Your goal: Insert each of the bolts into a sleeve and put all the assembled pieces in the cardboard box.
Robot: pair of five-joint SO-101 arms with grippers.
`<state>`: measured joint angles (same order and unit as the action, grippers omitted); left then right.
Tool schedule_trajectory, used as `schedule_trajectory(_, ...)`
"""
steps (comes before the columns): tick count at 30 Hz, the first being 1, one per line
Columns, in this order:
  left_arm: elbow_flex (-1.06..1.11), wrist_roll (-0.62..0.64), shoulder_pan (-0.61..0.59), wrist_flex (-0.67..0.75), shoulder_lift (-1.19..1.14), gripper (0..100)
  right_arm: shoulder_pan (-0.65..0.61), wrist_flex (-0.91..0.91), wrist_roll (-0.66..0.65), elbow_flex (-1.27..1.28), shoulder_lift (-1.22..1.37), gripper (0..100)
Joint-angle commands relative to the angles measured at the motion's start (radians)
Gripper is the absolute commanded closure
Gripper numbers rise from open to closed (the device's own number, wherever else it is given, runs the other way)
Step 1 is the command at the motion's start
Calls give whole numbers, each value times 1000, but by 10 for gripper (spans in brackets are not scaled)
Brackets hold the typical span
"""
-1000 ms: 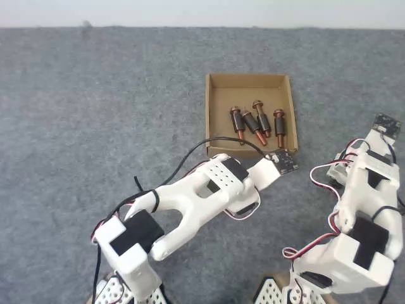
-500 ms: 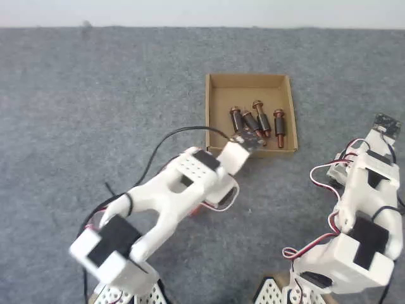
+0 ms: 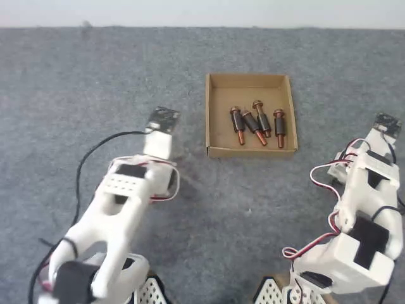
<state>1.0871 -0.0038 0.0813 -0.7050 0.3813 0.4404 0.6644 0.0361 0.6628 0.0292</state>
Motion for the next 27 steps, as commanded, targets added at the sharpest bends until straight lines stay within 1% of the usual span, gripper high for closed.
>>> schedule_trajectory(1,28,9,-112,38,135,990,10,-84,9,-51,-12,992)
schedule_trajectory(5,74,9,-227,120,176,990,8,-226,8,-72,-15,990)
schedule_trajectory(7,91,9,-256,158,189,990,-2,-315,8,-89,-15,990)
schedule_trajectory(16,99,9,-261,172,190,990,-73,-898,8,-72,-2,989)
schedule_trajectory(22,99,9,-261,173,192,990,-189,-1199,8,72,-2,989)
schedule_trajectory(27,96,9,-259,178,192,989,-329,-1483,8,204,-2,988)
